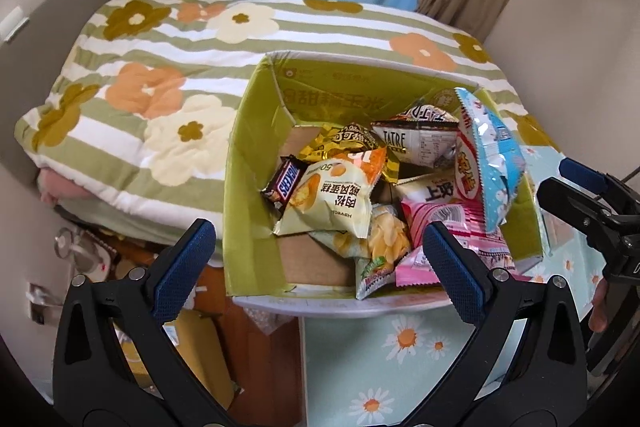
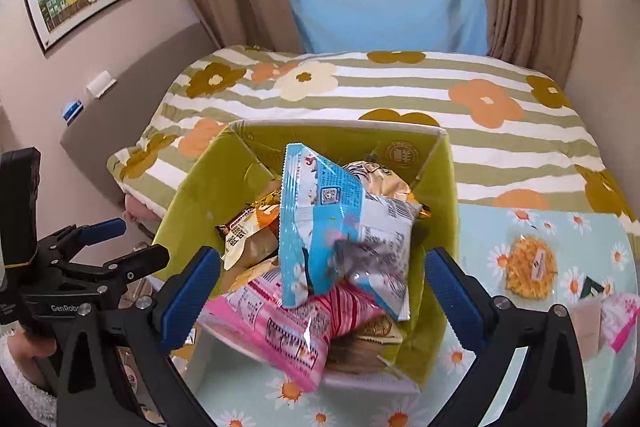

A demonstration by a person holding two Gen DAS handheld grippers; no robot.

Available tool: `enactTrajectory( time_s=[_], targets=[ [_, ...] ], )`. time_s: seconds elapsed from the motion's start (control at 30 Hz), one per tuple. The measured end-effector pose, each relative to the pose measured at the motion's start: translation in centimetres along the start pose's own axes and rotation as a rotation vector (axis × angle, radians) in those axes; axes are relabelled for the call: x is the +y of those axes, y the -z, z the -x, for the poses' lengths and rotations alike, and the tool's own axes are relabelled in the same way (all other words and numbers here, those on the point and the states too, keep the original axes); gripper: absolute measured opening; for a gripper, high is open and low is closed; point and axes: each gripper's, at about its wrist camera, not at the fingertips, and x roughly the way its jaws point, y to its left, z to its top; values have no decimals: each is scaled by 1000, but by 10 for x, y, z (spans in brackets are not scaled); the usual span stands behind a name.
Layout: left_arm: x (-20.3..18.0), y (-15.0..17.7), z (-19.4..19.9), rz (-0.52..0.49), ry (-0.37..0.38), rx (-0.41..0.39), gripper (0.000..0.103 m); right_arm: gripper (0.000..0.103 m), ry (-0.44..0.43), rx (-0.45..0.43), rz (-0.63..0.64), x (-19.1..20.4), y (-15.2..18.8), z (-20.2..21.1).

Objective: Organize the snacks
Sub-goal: 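Move both tools back to the remaining packets on the cloth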

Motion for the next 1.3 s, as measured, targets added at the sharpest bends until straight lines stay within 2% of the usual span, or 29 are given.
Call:
enactTrajectory(
  time_s=[0.3, 0.5, 0.7, 0.8, 1.07, 1.3],
  targets=[
    [-24, -4, 19, -59, 36, -61, 102, 102, 60, -45, -58, -18, 14, 30],
    [-70, -14, 27, -122, 78, -90, 103, 102, 99, -95, -112, -55, 21, 61],
    [-141, -14, 23, -165, 140, -82, 102, 102, 176, -122, -184, -116, 36, 101],
    [-182, -11, 14, -189, 170, -59, 102, 102, 233, -120, -220, -156, 48, 121],
    [-298, 11, -32, -227, 253, 58, 102, 102, 263, -86, -327, -255, 77, 156],
    [-379, 49, -87, -226, 277, 217, 102, 102, 194, -1, -366, -321, 99, 151]
  ],
)
